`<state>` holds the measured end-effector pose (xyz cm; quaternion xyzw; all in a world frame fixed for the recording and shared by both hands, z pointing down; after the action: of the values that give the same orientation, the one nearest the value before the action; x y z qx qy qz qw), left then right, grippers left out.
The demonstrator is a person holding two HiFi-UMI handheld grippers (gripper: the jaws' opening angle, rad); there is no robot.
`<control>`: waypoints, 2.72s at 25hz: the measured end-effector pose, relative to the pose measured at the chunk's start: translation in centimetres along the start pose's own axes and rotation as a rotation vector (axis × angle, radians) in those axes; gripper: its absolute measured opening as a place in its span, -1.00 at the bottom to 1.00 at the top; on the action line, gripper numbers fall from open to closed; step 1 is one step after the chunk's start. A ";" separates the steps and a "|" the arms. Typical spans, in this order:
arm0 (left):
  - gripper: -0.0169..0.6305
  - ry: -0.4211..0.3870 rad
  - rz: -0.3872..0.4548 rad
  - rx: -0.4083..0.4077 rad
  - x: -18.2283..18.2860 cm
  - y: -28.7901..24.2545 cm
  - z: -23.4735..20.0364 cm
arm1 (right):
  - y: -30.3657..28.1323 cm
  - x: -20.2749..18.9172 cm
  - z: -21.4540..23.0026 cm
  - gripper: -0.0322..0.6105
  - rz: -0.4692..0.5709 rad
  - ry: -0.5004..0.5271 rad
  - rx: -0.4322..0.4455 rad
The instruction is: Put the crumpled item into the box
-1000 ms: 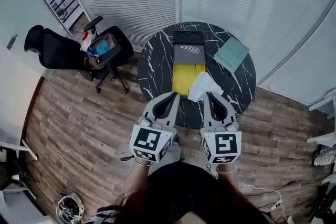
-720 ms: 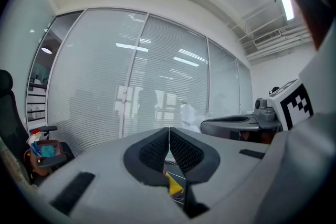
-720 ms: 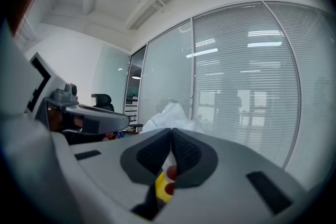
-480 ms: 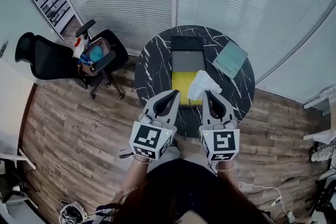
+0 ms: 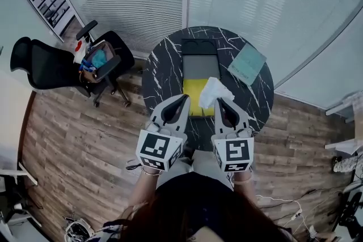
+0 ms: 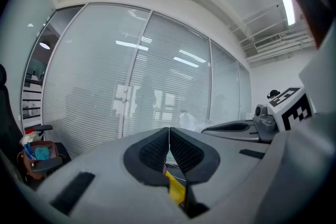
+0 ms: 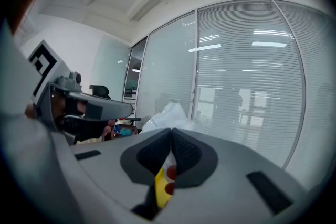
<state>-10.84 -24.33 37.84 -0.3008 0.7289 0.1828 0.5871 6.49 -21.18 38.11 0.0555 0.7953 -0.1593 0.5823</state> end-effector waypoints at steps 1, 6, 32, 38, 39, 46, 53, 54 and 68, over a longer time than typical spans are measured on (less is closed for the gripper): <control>-0.86 0.000 0.002 0.006 0.1 -0.2 -0.1 | -0.3 -0.1 0.2 -0.82 -0.002 0.004 0.008; -0.86 0.007 0.013 0.039 0.3 -1.3 -0.4 | -2.0 -0.7 0.8 -0.82 -0.019 0.029 0.059; -0.86 0.015 0.009 0.161 0.3 -6.7 -1.0 | -9.2 -7.1 2.7 -0.82 -0.173 0.230 0.311; -0.86 0.020 0.002 0.175 0.1 -7.6 -1.4 | -10.7 -9.1 2.3 -0.82 -0.214 0.250 0.363; -0.86 0.020 0.000 0.178 0.0 -7.7 -1.5 | -10.9 -9.5 2.1 -0.82 -0.223 0.253 0.373; -0.86 0.029 -0.005 0.205 -0.3 -8.1 -2.4 | -12.2 -11.9 1.4 -0.82 -0.273 0.273 0.417; -0.86 0.039 -0.015 0.220 -0.5 -8.8 -3.1 | -13.8 -13.9 1.4 -0.82 -0.324 0.254 0.440; -0.86 0.041 -0.017 0.222 -0.6 -8.8 -3.2 | -14.1 -14.2 1.4 -0.82 -0.332 0.249 0.441; -0.86 0.077 -0.050 0.247 -1.4 -9.4 -4.9 | -16.8 -18.5 0.4 -0.82 -0.449 0.255 0.515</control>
<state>-8.14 -34.10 41.24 -0.2511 0.7602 0.0652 0.5957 8.05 -35.37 58.64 0.0437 0.7876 -0.4701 0.3960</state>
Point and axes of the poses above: the fingertips, and each gripper's own axes: y backward along the fingers, z to its right, x out of its top, the point moved 9 cm from there along y, backward along the fingers, and after that the axes turned 8 degrees about y, right-handed, at the moved point
